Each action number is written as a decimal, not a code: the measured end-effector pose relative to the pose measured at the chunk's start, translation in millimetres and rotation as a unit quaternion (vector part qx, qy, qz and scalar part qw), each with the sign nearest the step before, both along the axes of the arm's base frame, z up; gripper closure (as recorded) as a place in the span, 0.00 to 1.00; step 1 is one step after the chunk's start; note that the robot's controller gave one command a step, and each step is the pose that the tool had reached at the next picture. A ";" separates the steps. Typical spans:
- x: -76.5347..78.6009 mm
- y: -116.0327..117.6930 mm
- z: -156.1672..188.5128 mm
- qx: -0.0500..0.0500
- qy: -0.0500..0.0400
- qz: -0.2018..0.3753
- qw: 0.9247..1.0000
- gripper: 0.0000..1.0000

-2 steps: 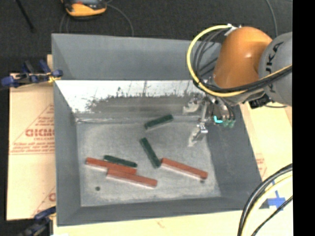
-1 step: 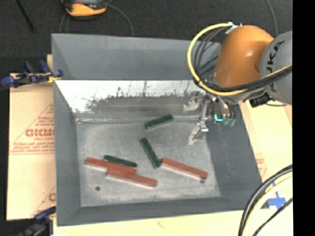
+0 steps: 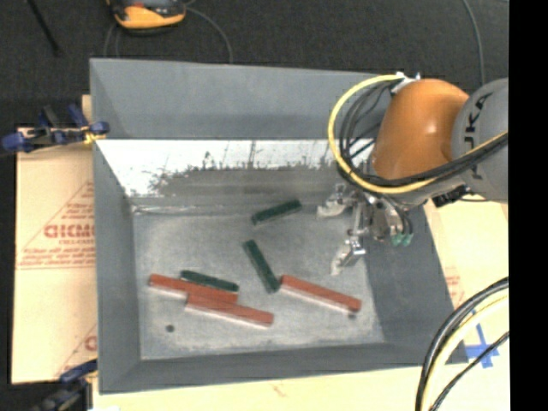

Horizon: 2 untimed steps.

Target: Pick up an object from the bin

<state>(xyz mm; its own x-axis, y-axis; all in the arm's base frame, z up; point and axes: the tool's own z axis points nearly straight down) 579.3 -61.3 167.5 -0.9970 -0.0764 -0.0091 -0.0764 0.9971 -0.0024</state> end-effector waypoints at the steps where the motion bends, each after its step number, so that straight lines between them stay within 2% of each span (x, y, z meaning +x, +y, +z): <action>1: -20.3 8.8 -58.8 -0.001 0.001 0.024 1.000 0.00; 2: -25.0 19.9 -78.1 0.001 0.003 -0.037 0.999 1.00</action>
Offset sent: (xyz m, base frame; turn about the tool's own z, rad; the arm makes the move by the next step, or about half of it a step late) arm -0.0259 0.0206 -0.0786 0.0764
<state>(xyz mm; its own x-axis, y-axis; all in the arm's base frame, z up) 554.4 -41.4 89.4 -1.0000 -0.0024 -0.0040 -0.0024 1.0000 0.0000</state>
